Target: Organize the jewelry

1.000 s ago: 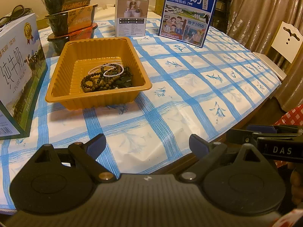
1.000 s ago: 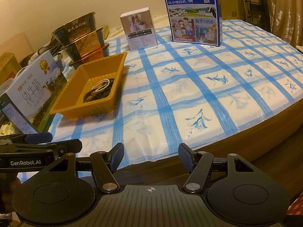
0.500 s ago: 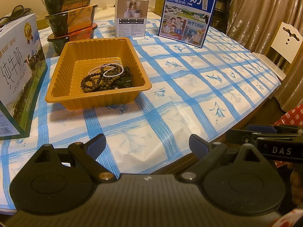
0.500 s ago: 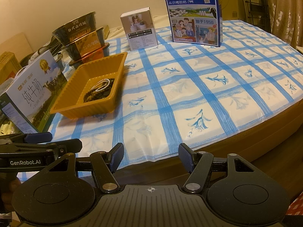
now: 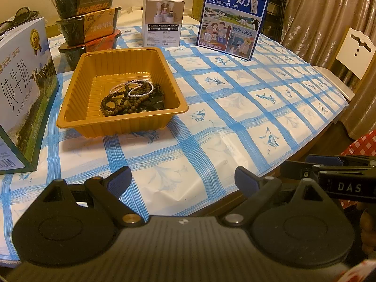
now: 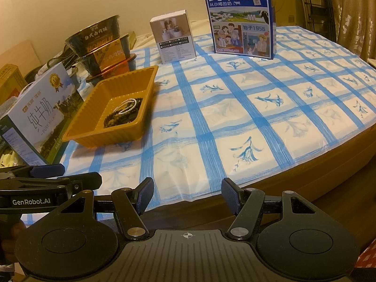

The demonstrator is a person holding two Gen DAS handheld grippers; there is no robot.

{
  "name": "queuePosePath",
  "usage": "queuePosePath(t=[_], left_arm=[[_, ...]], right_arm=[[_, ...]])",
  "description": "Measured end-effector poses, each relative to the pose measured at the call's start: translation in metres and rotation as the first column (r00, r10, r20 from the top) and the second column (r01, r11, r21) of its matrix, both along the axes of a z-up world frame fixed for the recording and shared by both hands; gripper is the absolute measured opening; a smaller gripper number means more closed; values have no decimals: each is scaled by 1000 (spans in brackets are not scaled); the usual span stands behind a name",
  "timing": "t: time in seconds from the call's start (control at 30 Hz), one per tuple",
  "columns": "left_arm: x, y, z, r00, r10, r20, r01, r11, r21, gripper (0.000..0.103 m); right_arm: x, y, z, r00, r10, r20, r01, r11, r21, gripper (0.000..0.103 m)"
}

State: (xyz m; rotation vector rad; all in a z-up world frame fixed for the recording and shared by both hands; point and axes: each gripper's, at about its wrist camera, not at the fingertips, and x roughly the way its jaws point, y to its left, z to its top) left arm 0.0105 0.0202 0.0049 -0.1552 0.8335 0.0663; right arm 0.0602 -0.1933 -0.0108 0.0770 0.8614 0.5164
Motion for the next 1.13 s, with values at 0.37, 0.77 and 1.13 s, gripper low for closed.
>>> queuePosePath(t=[0.37, 0.77, 1.13], left_arm=[[0, 0, 0, 1000, -1, 1, 1, 1000, 1, 94], [0, 0, 1, 1000, 1, 5, -1, 1000, 5, 94], [1, 0, 4, 1000, -4, 13, 3, 1000, 7, 94]], right_arm=[[0, 0, 0, 1000, 0, 1, 0, 1000, -1, 64], [-1, 1, 0, 1000, -2, 2, 2, 1000, 0, 64], [0, 1, 2, 1000, 1, 3, -1, 1000, -1, 64]])
